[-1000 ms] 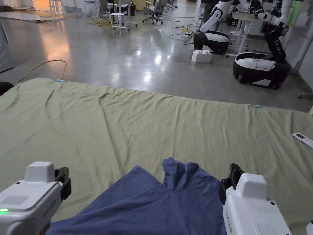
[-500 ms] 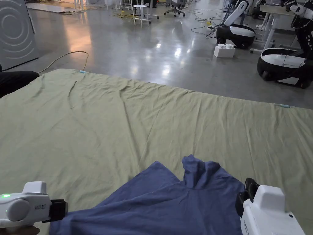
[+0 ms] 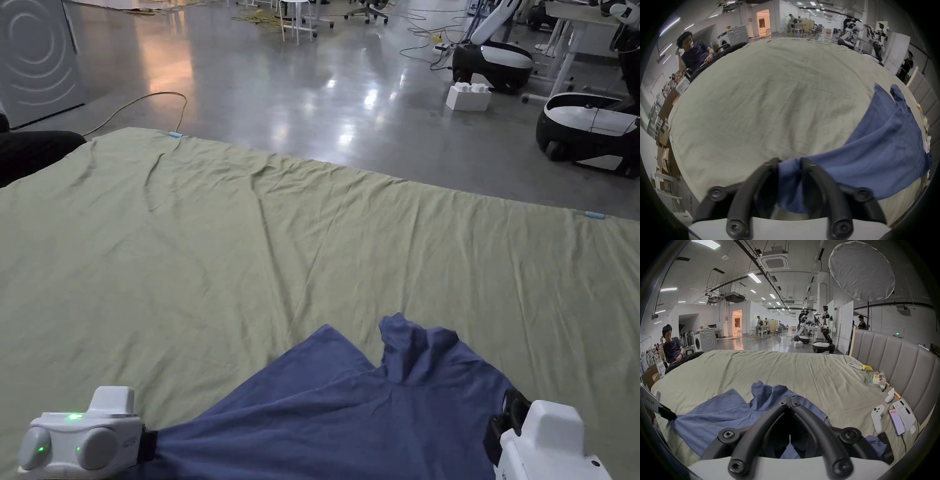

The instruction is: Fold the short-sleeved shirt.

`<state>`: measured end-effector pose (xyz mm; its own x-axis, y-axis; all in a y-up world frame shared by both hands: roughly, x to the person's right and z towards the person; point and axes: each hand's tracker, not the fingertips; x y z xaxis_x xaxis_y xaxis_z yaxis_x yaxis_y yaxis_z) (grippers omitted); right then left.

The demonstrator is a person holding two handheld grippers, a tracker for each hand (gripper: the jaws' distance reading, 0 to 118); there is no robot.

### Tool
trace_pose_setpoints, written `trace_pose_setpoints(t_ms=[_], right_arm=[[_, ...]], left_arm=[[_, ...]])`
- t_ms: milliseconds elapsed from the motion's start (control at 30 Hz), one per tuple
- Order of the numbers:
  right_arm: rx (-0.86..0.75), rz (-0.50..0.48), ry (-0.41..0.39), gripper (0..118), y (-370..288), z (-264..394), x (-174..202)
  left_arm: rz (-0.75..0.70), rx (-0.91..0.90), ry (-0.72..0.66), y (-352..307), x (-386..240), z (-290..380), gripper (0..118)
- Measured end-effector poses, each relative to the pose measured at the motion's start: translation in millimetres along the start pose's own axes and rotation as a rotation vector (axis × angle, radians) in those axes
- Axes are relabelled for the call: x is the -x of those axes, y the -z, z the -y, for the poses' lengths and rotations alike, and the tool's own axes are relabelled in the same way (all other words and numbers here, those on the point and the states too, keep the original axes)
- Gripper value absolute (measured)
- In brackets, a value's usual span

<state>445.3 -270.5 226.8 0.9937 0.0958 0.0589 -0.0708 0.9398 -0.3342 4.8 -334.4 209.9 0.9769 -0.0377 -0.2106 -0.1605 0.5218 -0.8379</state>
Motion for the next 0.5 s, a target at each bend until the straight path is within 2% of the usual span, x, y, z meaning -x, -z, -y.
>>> trace_pose_setpoints(t_ms=[33,67,233,333,367,433,500], right_arm=[[0.026,-0.01,0.024,1,2.5,3.1,0.1],[0.057,-0.012,0.051,1,4.4,6.0,-0.2],[0.067,-0.025,0.024,1,24.1,1.9,-8.2],[0.168,-0.039,0.002,2,54.6,-5.4,-21.0],[0.214,-0.046,-0.006,7,69.5,-7.6,-26.0],[0.32,-0.071,-0.018,44,105.3,-11.5,-37.4],[0.415,-0.11,-0.04,71,141.0,-12.0,-44.9]], left_arm=[[0.013,0.0,0.015,-1.2,-4.2,0.4,11],[0.016,0.006,0.018,1.0,-2.8,-1.2,8],[0.03,-0.008,0.034,-10.5,1.8,1.2,5],[0.058,-0.042,0.015,-10.3,12.6,-4.0,5],[0.062,-0.053,0.016,-10.0,15.6,-6.5,5],[0.072,-0.087,0.005,-16.9,18.2,-7.2,5],[0.082,-0.108,-0.014,-21.0,16.3,-10.0,5]])
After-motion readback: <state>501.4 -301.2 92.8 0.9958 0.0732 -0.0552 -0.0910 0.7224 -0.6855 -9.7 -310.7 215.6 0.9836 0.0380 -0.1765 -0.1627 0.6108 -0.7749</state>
